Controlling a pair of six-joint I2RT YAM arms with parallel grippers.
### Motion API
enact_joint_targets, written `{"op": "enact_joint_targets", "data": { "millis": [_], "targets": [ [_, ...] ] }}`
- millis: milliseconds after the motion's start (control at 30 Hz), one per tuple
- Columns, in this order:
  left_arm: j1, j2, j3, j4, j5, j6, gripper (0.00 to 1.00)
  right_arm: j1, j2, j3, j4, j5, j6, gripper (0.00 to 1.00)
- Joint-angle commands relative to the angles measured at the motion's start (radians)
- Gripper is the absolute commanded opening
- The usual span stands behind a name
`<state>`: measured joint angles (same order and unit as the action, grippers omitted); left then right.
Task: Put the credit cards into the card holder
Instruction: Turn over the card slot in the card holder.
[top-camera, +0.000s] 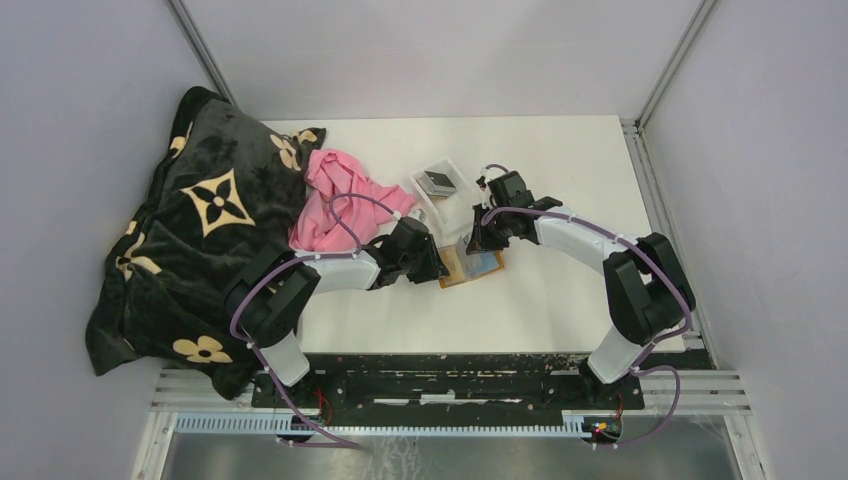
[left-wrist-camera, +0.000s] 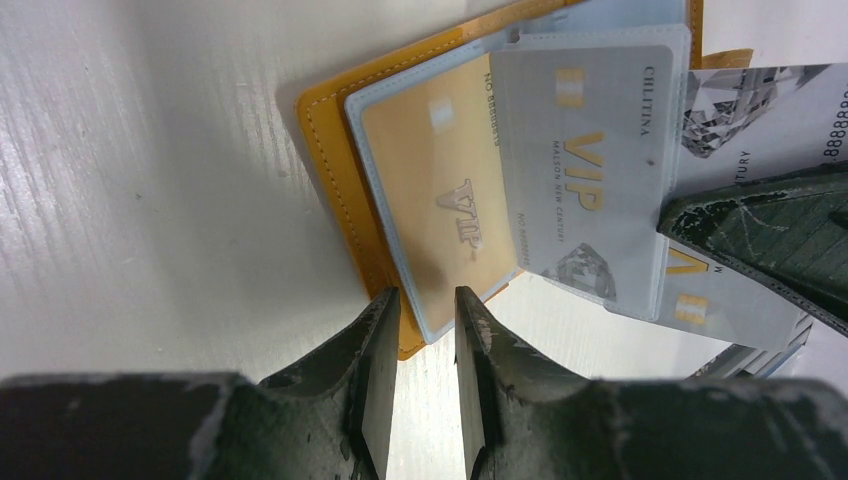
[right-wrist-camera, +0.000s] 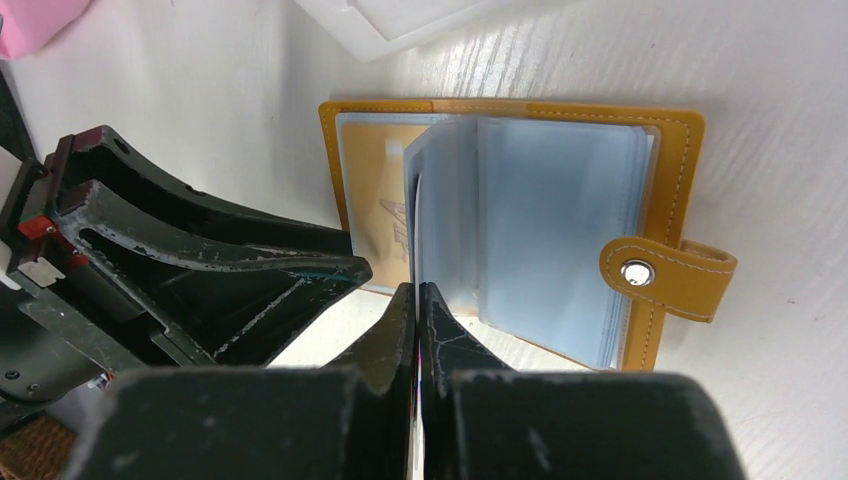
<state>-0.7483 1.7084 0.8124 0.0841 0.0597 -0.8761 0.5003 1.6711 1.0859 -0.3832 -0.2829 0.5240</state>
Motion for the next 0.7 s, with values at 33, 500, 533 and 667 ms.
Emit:
{"op": "enact_joint_targets", "data": {
  "millis": [33, 500, 533, 667],
  "targets": [
    [-0.008, 0.005, -0.009, -0.076, -0.028, 0.046, 0.35, 0.025, 0.011, 0.047, 0.010, -0.003, 0.014, 0.01],
    [-0.014, 0.042, 0.040, -0.024, 0.025, 0.037, 0.35, 0.031, -0.016, 0.033, 0.010, -0.001, 0.007, 0.01],
    [-0.015, 0.047, 0.046, -0.022, 0.032, 0.038, 0.36, 0.030, -0.018, 0.032, 0.009, -0.001, 0.007, 0.01],
    [-0.026, 0.068, 0.067, -0.008, 0.053, 0.041, 0.36, 0.031, -0.025, 0.026, 0.011, -0.003, 0.010, 0.01]
  ]
}}
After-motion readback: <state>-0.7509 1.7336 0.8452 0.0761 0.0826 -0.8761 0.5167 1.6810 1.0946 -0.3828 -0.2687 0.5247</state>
